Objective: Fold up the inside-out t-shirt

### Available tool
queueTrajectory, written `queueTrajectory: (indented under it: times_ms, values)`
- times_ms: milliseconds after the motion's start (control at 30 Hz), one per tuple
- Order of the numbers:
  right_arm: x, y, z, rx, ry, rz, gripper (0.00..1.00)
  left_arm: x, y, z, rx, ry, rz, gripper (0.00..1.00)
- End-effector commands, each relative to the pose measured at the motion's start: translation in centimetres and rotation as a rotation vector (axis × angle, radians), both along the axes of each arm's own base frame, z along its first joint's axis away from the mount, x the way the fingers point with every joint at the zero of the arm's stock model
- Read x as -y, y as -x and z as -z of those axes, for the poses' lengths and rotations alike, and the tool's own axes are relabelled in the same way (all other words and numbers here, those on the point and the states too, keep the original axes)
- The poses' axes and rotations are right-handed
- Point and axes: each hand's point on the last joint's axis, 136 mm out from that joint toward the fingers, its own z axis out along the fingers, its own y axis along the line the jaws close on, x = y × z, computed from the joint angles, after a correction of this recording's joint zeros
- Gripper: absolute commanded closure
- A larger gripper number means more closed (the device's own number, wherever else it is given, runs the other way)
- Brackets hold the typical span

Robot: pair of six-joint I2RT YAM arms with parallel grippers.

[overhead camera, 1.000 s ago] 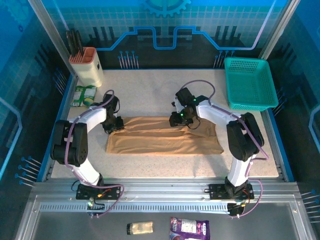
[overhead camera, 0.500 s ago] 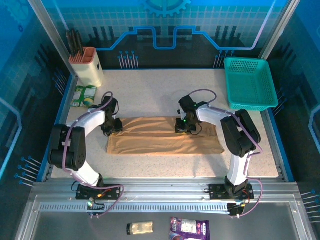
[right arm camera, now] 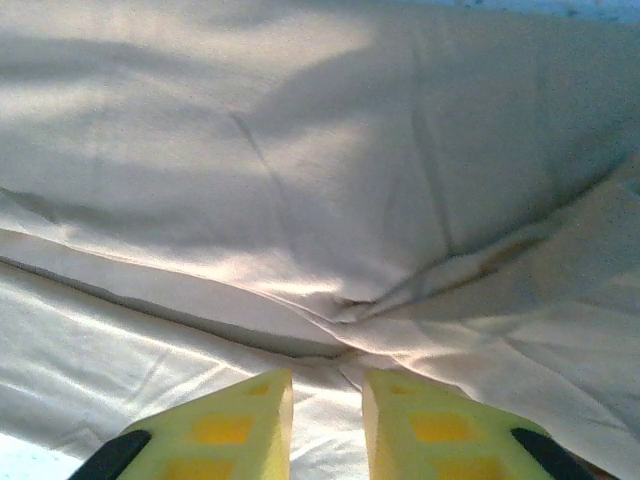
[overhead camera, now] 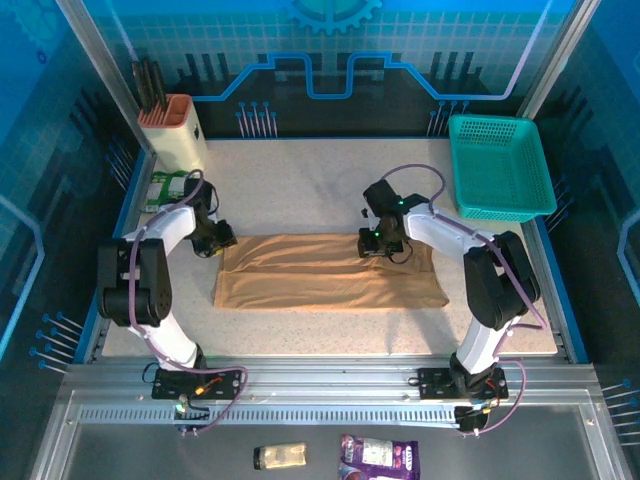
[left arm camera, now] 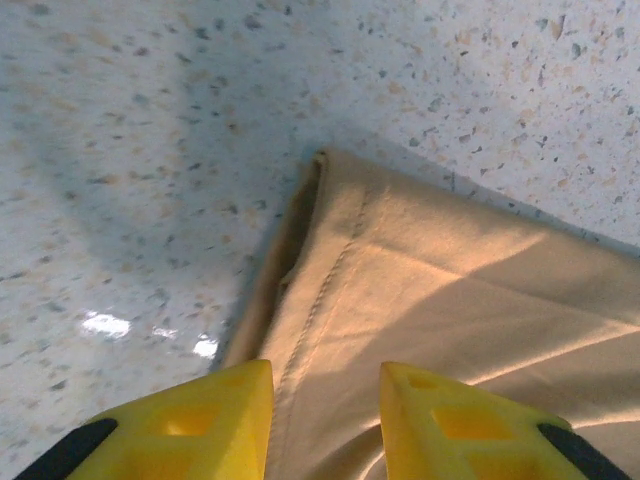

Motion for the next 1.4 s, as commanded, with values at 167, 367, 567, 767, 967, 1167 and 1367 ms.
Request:
queueTrajectory:
  times_ms: [167,367,567,767,967,1167,1367]
  values:
    - [4.8,1.0,-0.6,0.016,0.247,-0.025,0.70,0.6,-2.0,0.7,0.019,0.043,0.029,0.78]
    - [6.2,-0.8,-1.5,0.038,0.278,0.006,0.65,0.6,-2.2,-0.7,0.053,0.039,0.025,0.80]
    - [5.0,-4.1,-1.6,0.027,0.173,0.026,0.63,0.7,-2.0,-2.1,0.086,0.044,0.021,0.79]
    - [4.6,-5.6,0.0,-0.011,0.172,0.029,0.64,0.8,-1.2,-2.8,0.099,0.046,0.017,0.78]
    - [4.8,-5.4,0.1,-0.020,0.176,0.041,0.80,0.9,-0.7,-2.8,0.098,0.047,0.016,0.78]
    - [5.1,-4.1,-1.2,-0.009,0.179,0.049,1.00,1.2,-0.7,-3.3,0.110,0.064,0.020,0.78]
    - [5.4,-0.4,-3.0,-0.007,0.197,0.082,1.00,1.3,-0.8,-4.7,0.143,0.066,0.028,0.78]
